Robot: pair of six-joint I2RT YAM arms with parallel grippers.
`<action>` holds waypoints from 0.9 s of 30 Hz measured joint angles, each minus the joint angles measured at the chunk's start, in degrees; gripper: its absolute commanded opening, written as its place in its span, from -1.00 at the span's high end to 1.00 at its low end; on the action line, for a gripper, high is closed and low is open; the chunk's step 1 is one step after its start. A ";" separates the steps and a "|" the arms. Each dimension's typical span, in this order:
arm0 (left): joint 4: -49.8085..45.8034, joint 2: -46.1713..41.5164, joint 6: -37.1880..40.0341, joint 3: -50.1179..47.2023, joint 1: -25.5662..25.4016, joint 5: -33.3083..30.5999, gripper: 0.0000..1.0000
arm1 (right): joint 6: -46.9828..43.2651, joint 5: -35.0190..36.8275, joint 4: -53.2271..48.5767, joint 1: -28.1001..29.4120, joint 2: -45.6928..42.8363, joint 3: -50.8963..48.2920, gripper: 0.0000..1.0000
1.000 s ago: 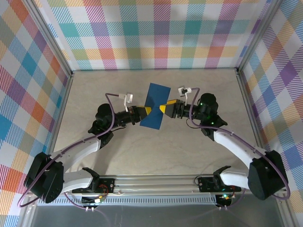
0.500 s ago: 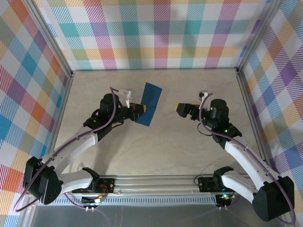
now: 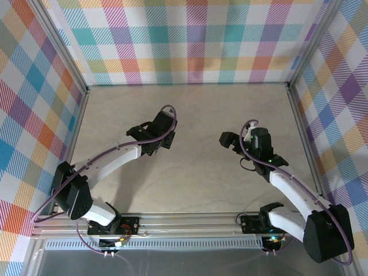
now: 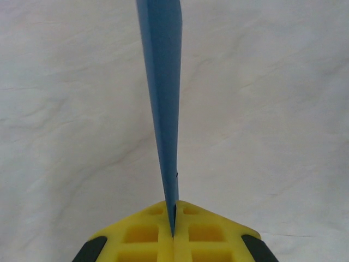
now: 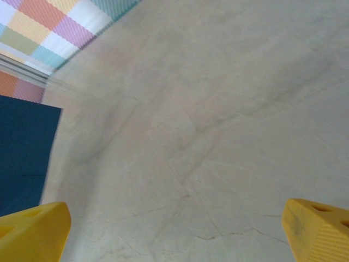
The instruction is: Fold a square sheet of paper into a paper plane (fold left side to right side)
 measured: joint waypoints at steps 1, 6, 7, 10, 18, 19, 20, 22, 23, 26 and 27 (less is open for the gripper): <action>-0.79 0.46 -0.04 0.11 -0.13 -2.21 1.00 | -0.09 0.42 -0.68 0.00 0.07 0.00 -0.98; -5.27 3.67 -2.03 0.81 -1.07 -11.47 1.00 | -0.37 2.14 -2.45 0.00 0.07 0.00 -0.98; -6.16 4.57 -2.64 1.05 -1.27 -12.70 1.00 | -0.44 2.40 -2.62 0.00 0.04 0.00 -0.98; -8.83 7.93 -4.72 1.75 -2.23 -15.91 1.00 | -0.55 2.69 -3.08 0.00 0.02 0.00 -0.97; -15.37 15.72 -12.04 4.02 -4.11 -18.56 1.00 | -1.40 2.99 -3.43 0.00 0.04 0.00 -0.98; -15.56 16.17 -12.79 4.11 -4.28 -18.01 1.00 | -1.40 3.08 -3.45 0.00 0.04 0.00 -0.98; -15.69 16.68 -13.64 4.28 -4.44 -17.00 1.00 | -1.40 3.10 -3.45 0.00 0.04 0.00 -0.97; -15.52 17.77 -15.13 4.50 -4.55 -14.32 1.00 | -1.40 3.10 -3.45 0.00 0.04 0.00 -0.98; -15.04 18.51 -16.00 4.50 -4.59 -12.37 1.00 | -1.42 3.10 -3.45 0.00 0.04 0.00 -0.98; -13.62 20.63 -17.84 4.50 -4.79 -7.10 1.00 | -1.42 3.10 -3.48 0.00 0.04 0.00 -0.98; -13.00 21.22 -18.29 4.50 -4.85 -5.44 1.00 | -1.44 3.08 -3.50 0.00 0.04 0.00 -0.98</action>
